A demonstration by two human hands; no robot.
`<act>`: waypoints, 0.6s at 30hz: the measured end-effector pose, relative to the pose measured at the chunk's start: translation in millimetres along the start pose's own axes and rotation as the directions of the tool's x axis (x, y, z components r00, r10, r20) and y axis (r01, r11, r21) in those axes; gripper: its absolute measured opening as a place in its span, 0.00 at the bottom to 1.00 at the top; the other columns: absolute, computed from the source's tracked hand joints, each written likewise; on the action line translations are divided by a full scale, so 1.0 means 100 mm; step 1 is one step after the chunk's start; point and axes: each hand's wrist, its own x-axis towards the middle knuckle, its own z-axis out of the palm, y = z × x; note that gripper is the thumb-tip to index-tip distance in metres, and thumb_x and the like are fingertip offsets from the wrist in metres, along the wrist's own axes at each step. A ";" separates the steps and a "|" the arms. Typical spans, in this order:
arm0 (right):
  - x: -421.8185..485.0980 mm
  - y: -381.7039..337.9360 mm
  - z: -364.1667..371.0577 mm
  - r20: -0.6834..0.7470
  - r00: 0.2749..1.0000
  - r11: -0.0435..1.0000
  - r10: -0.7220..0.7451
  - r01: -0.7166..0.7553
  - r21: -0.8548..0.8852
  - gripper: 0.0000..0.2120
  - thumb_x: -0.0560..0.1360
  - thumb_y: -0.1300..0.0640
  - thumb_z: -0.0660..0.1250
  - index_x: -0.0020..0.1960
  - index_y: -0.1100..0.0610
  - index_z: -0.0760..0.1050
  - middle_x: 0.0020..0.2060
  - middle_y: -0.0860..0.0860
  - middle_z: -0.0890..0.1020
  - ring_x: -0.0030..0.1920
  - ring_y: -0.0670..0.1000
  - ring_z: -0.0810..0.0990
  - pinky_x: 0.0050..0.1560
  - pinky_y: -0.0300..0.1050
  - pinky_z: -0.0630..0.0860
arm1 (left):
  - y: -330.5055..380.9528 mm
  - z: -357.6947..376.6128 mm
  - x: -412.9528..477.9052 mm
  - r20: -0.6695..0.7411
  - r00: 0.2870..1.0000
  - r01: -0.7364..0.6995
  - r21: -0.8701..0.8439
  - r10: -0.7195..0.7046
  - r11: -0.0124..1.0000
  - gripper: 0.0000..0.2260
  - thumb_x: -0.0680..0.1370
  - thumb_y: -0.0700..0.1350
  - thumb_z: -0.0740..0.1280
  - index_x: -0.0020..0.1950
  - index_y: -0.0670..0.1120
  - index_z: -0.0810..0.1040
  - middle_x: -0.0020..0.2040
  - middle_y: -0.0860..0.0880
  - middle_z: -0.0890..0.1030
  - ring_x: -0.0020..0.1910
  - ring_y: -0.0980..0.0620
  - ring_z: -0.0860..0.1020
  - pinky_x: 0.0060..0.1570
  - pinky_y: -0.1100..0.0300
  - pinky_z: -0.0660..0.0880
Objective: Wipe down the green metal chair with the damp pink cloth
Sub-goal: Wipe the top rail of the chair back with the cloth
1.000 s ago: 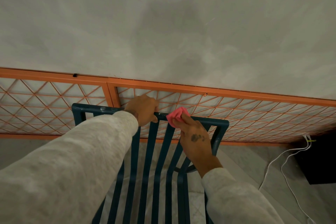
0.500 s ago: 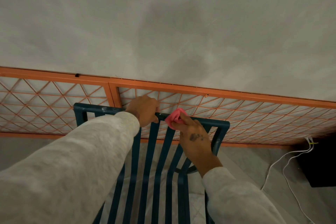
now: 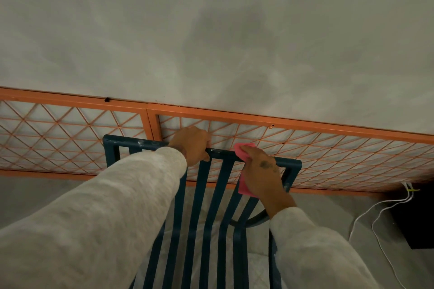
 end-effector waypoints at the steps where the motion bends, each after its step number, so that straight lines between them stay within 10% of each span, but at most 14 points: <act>1: 0.02 -0.07 0.00 0.038 0.999 1.000 0.007 -0.007 0.014 0.25 0.79 0.68 0.58 0.72 0.48 0.67 0.68 0.48 0.71 0.59 0.52 0.74 0.52 0.30 0.71 | 0.01 -0.01 0.00 0.006 1.000 0.003 0.003 -0.003 1.000 0.13 0.73 0.52 0.72 0.53 0.47 0.79 0.50 0.48 0.81 0.48 0.48 0.78 0.48 0.52 0.77; 5: 0.20 -0.06 -0.08 0.202 0.979 0.994 0.009 0.013 -0.105 0.22 0.79 0.59 0.57 0.71 0.44 0.68 0.68 0.49 0.72 0.64 0.55 0.73 0.64 0.52 0.72 | 0.02 -0.02 0.01 0.013 1.000 0.009 -0.002 -0.009 1.000 0.13 0.73 0.52 0.73 0.52 0.46 0.79 0.49 0.47 0.81 0.47 0.48 0.78 0.47 0.53 0.76; 11: 0.37 -0.04 -0.26 0.270 0.951 0.944 0.150 -0.056 -0.325 0.16 0.76 0.55 0.57 0.64 0.53 0.70 0.61 0.56 0.74 0.58 0.59 0.74 0.58 0.53 0.72 | 0.03 -0.02 0.01 0.002 1.000 0.014 0.008 -0.014 1.000 0.12 0.73 0.52 0.73 0.51 0.47 0.80 0.48 0.48 0.82 0.47 0.47 0.79 0.47 0.51 0.78; 18: 0.22 -0.29 -0.03 0.282 0.959 0.988 0.013 0.030 -0.149 0.22 0.74 0.61 0.56 0.65 0.49 0.72 0.60 0.53 0.77 0.57 0.58 0.76 0.59 0.54 0.75 | 0.05 -0.03 0.03 0.013 0.999 0.029 0.010 -0.029 1.000 0.14 0.72 0.52 0.74 0.54 0.46 0.80 0.51 0.46 0.82 0.50 0.46 0.79 0.46 0.54 0.76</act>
